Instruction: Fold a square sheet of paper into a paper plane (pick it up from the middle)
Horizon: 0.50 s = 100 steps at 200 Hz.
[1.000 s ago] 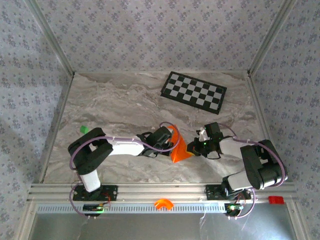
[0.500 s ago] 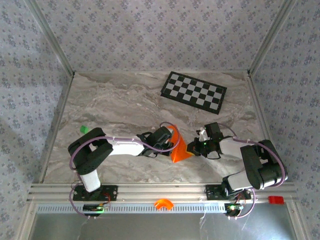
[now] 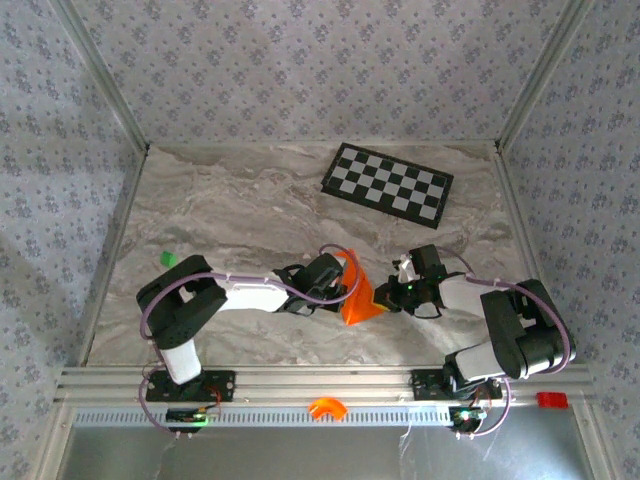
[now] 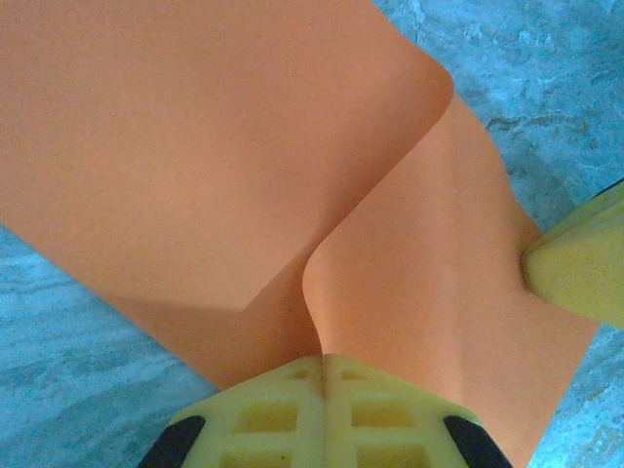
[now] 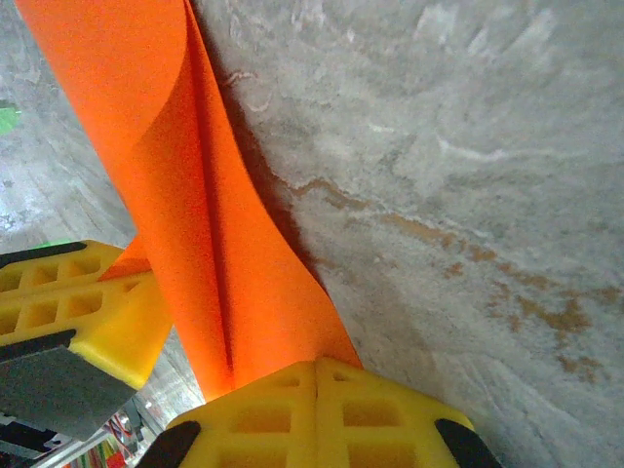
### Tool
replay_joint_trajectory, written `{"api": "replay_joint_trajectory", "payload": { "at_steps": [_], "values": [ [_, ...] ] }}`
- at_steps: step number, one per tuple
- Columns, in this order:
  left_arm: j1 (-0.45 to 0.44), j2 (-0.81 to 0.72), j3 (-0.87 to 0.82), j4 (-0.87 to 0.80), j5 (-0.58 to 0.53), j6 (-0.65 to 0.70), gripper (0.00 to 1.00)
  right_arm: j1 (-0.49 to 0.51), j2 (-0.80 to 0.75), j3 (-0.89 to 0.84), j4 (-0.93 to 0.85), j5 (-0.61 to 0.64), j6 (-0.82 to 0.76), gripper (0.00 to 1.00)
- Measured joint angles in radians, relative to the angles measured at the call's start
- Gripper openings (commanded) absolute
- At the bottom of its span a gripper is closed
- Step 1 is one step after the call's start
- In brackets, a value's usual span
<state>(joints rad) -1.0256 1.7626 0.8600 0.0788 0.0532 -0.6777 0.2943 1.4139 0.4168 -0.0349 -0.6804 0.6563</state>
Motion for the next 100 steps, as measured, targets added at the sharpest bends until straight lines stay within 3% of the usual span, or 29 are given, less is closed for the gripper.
{"api": "replay_joint_trajectory", "payload": {
  "at_steps": [100],
  "values": [
    [0.0,0.001,0.008,-0.009,-0.002,0.015,0.04,0.0,0.0,0.0,0.0,-0.001,0.0,0.0]
  ]
}}
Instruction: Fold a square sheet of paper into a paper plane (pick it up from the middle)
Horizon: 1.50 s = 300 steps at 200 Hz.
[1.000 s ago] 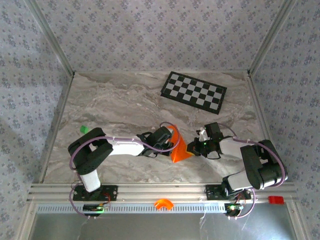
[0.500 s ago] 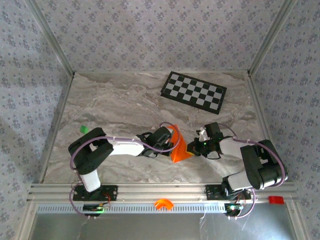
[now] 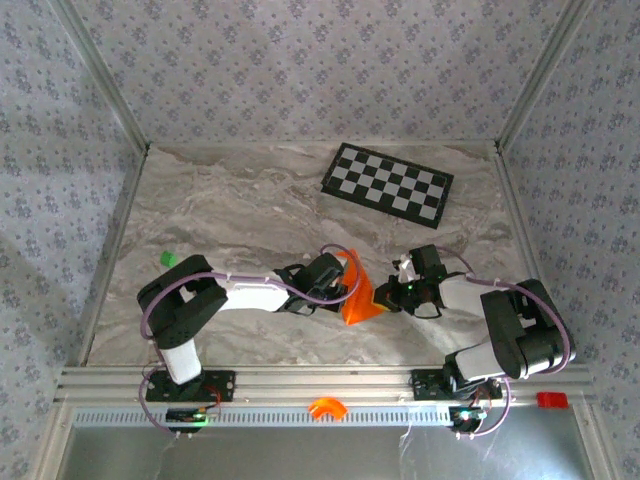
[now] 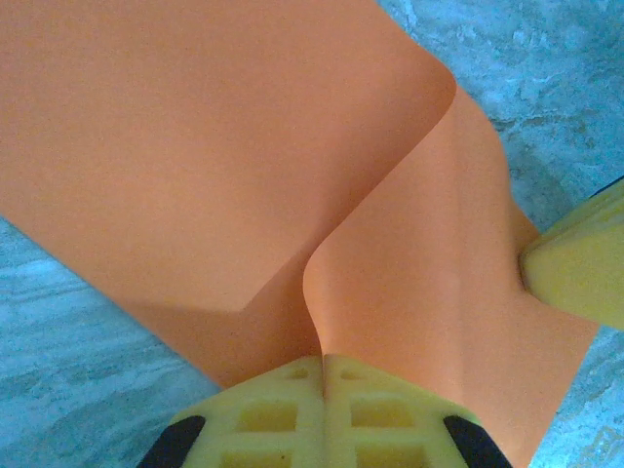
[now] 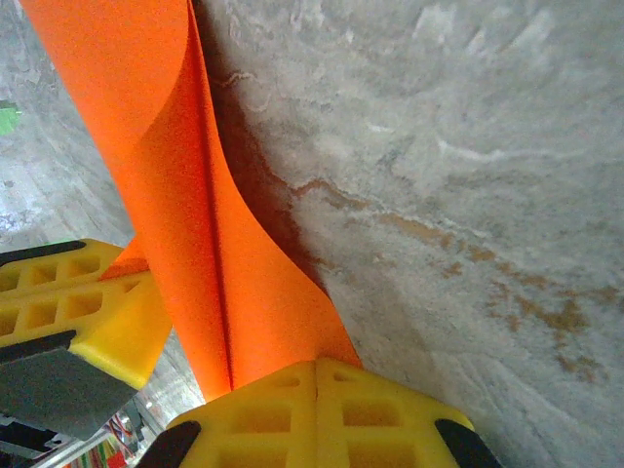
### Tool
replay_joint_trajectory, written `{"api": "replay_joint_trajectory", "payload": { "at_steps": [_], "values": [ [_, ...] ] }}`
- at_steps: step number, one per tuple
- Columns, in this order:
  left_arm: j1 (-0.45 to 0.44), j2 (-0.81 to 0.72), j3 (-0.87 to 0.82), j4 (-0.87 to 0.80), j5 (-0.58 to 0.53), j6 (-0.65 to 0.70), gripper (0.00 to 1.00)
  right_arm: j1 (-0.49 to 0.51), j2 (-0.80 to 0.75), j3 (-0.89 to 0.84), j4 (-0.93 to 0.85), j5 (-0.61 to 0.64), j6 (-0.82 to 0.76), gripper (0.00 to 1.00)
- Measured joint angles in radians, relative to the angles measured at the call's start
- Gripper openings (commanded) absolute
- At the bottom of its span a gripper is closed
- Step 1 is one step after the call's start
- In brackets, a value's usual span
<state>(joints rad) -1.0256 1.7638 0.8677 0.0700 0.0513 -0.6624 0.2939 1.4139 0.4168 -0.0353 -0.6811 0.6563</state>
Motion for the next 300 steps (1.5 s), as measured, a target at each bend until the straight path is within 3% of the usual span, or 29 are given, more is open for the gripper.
{"api": "replay_joint_trajectory", "payload": {
  "at_steps": [81,106,120,185,300],
  "values": [
    [0.0,0.009,0.004,0.008,0.0,-0.001,0.03,-0.013,-0.083,0.021,-0.074,0.008,0.009,0.08],
    [0.0,0.012,0.004,0.014,0.0,-0.001,0.03,-0.005,-0.111,0.06,-0.073,0.007,0.023,0.0],
    [0.0,0.012,0.004,0.014,0.0,-0.001,0.03,0.014,-0.108,0.078,-0.063,0.007,0.035,0.0],
    [0.0,0.013,0.005,0.014,0.0,-0.001,0.03,0.125,0.021,0.146,-0.001,0.009,0.089,0.0],
    [0.0,0.025,0.01,0.035,0.004,-0.001,0.02,0.163,0.135,0.163,0.054,0.029,0.114,0.0]
  ]
}}
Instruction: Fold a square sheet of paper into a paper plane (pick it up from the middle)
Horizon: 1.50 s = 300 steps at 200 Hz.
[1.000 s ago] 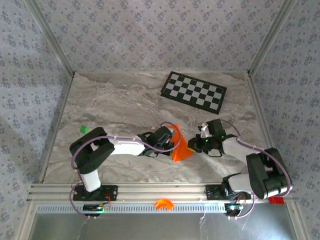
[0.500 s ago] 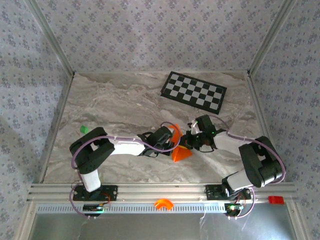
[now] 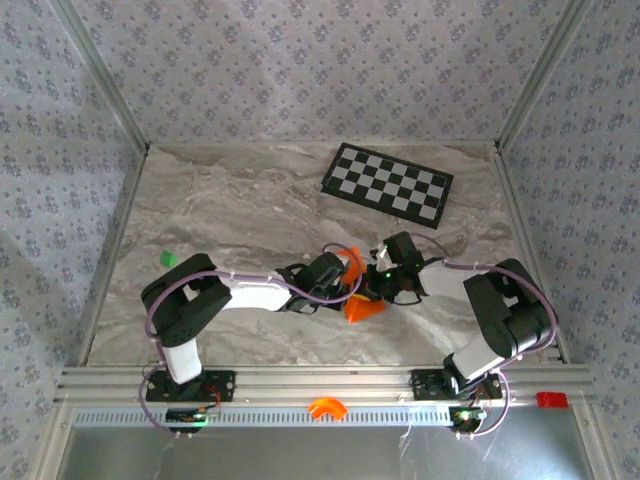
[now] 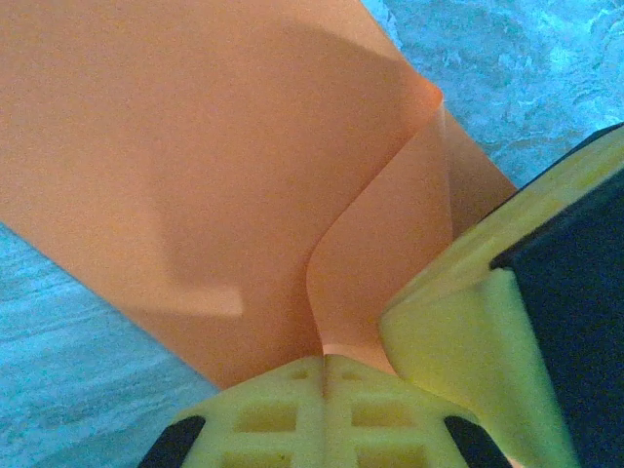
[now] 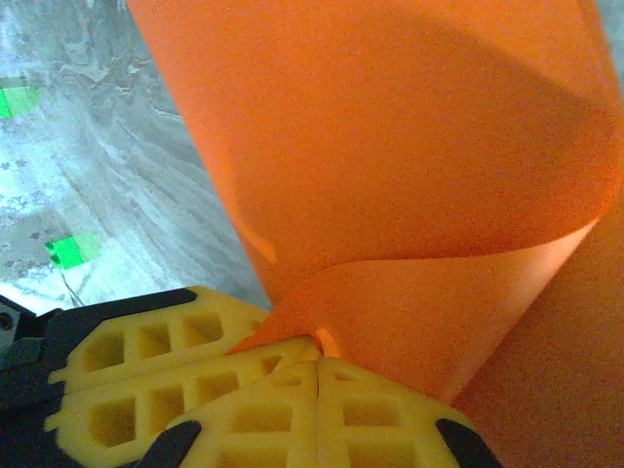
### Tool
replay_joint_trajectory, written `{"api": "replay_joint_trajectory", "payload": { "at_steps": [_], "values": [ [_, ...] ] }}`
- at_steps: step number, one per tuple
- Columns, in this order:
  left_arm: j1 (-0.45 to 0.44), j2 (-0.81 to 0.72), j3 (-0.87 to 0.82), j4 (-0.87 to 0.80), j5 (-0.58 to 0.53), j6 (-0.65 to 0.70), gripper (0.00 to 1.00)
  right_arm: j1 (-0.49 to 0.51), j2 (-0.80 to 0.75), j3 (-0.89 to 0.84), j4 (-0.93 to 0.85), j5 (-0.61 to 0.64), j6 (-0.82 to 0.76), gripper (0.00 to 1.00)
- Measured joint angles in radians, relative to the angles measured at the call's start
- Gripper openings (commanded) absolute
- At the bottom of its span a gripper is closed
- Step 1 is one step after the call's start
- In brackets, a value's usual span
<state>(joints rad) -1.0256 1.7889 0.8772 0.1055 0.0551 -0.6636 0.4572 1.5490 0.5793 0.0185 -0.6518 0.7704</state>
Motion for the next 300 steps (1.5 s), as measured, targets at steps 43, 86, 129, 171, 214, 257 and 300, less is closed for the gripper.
{"api": "replay_joint_trajectory", "payload": {
  "at_steps": [43,86,129,171,214,257,300],
  "values": [
    [0.0,0.001,0.0,0.003,0.0,0.0,0.02,-0.037,0.002,-0.058,0.04,-0.017,-0.006,0.0],
    [0.0,0.005,0.003,0.003,0.0,0.001,0.02,-0.054,0.002,-0.077,0.077,-0.045,-0.007,0.0],
    [0.0,0.006,0.006,0.003,0.0,0.0,0.02,-0.097,-0.036,-0.06,0.04,-0.045,-0.007,0.0],
    [0.0,0.006,0.006,0.002,0.0,0.0,0.02,-0.103,-0.029,-0.01,0.034,-0.044,-0.016,0.0],
    [0.0,0.006,0.006,0.003,0.0,0.001,0.02,-0.121,0.042,-0.015,0.024,-0.03,-0.038,0.0],
    [0.0,0.013,0.01,0.011,0.0,0.001,0.02,-0.162,0.049,-0.032,0.054,-0.075,-0.037,0.0],
    [0.0,0.014,0.01,0.012,0.0,0.001,0.02,-0.182,0.053,-0.021,0.044,-0.071,-0.038,0.0]
  ]
}}
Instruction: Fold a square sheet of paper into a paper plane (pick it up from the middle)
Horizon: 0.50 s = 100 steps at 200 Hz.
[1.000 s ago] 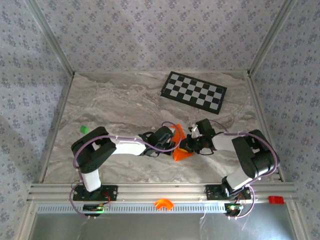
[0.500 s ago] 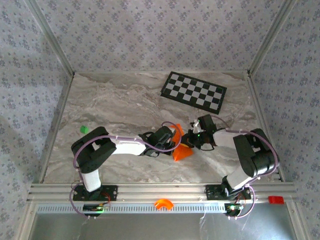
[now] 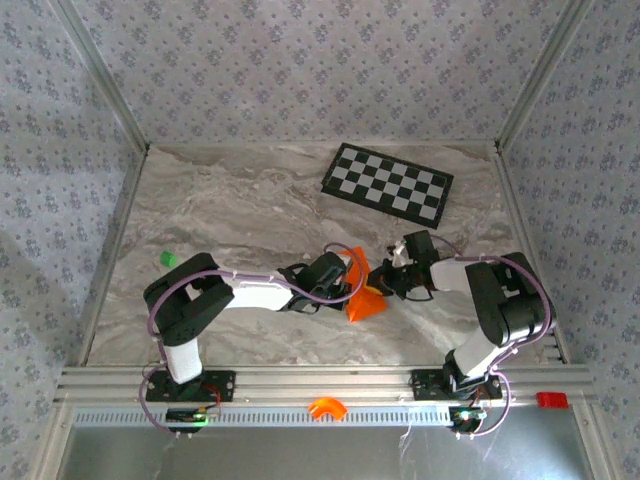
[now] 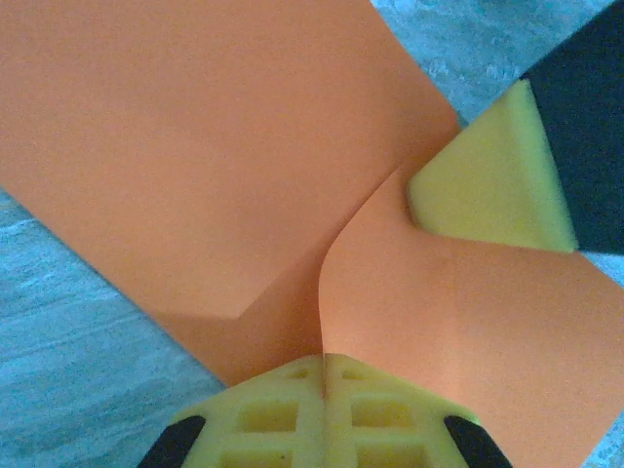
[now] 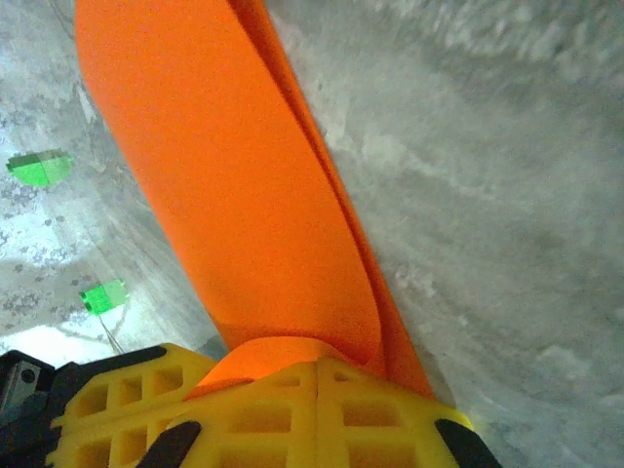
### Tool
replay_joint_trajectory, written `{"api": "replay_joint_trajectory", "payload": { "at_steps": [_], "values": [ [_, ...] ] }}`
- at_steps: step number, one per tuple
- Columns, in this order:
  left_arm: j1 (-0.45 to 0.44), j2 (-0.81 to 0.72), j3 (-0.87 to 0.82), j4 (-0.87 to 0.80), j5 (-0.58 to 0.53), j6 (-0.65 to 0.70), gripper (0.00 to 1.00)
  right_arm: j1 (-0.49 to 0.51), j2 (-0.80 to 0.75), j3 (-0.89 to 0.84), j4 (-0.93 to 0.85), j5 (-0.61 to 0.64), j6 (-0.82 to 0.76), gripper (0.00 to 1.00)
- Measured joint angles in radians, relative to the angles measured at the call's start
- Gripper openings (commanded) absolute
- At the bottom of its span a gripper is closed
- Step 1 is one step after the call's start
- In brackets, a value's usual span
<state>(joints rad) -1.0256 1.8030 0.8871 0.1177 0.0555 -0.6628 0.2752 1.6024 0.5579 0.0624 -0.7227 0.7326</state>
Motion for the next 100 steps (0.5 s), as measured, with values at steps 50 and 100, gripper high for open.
{"api": "replay_joint_trajectory", "payload": {
  "at_steps": [50,100],
  "values": [
    [0.0,0.001,0.0,0.003,0.0,0.0,0.02,-0.023,0.005,0.021,-0.016,0.03,0.0,0.0],
    [0.0,0.002,0.0,0.006,0.0,0.0,0.02,-0.023,0.013,0.034,-0.032,0.037,-0.012,0.0]
  ]
}}
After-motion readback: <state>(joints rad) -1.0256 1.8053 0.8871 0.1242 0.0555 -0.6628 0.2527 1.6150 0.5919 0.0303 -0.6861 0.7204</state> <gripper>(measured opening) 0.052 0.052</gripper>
